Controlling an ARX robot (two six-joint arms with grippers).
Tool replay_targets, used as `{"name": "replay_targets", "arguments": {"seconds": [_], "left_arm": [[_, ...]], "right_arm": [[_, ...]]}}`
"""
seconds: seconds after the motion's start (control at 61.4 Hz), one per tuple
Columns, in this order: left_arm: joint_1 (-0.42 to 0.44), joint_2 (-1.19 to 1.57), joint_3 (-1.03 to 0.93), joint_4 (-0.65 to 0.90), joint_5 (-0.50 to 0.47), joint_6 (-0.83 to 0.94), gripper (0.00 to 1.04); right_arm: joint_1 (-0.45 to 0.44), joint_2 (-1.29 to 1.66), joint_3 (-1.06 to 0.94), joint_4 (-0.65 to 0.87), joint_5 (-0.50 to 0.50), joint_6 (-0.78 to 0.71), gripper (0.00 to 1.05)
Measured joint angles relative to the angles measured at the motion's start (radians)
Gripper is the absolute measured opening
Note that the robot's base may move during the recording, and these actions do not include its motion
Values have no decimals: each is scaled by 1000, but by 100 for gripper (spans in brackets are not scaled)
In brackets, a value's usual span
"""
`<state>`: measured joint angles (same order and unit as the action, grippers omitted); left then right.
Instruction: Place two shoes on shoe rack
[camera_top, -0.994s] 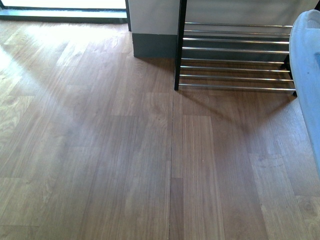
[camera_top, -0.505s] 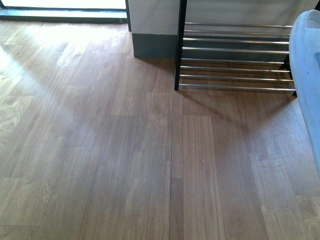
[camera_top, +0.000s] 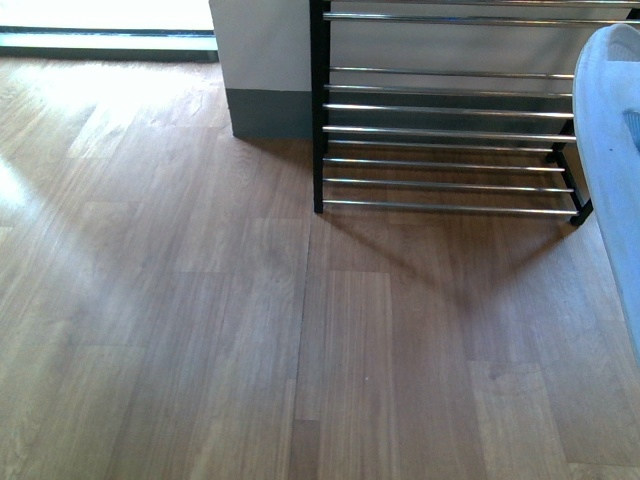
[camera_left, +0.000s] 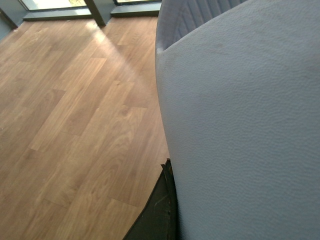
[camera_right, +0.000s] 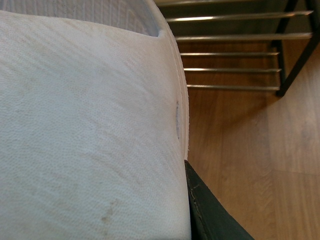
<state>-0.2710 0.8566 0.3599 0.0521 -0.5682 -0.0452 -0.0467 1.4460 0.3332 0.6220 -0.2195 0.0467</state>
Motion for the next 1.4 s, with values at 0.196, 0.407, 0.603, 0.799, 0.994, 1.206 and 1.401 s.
{"name": "replay_targets", "arguments": {"seconds": [0.196, 0.407, 0.603, 0.799, 0.994, 1.206, 1.401], "left_arm": [[-1, -3, -2, 0, -2, 0, 2], [-1, -3, -2, 0, -4, 0, 2], [-1, -3, -2, 0, -5, 0, 2], [-1, -3, -2, 0, -5, 0, 2], [-1, -2, -2, 0, -5, 0, 2], [-1, -2, -2, 0, -5, 0, 2], [-1, -2, -2, 0, -5, 0, 2]], "right_arm": [[-6, -1, -2, -1, 6, 0, 2], [-4, -1, -1, 0, 2, 0, 2], [-4, -1, -1, 0, 2, 0, 2], [-4, -1, -1, 0, 2, 0, 2], [-3, -1, 0, 0, 2, 0, 2], [-3, -1, 0, 0, 2, 0, 2], [-3, -1, 0, 0, 2, 0, 2]]}}
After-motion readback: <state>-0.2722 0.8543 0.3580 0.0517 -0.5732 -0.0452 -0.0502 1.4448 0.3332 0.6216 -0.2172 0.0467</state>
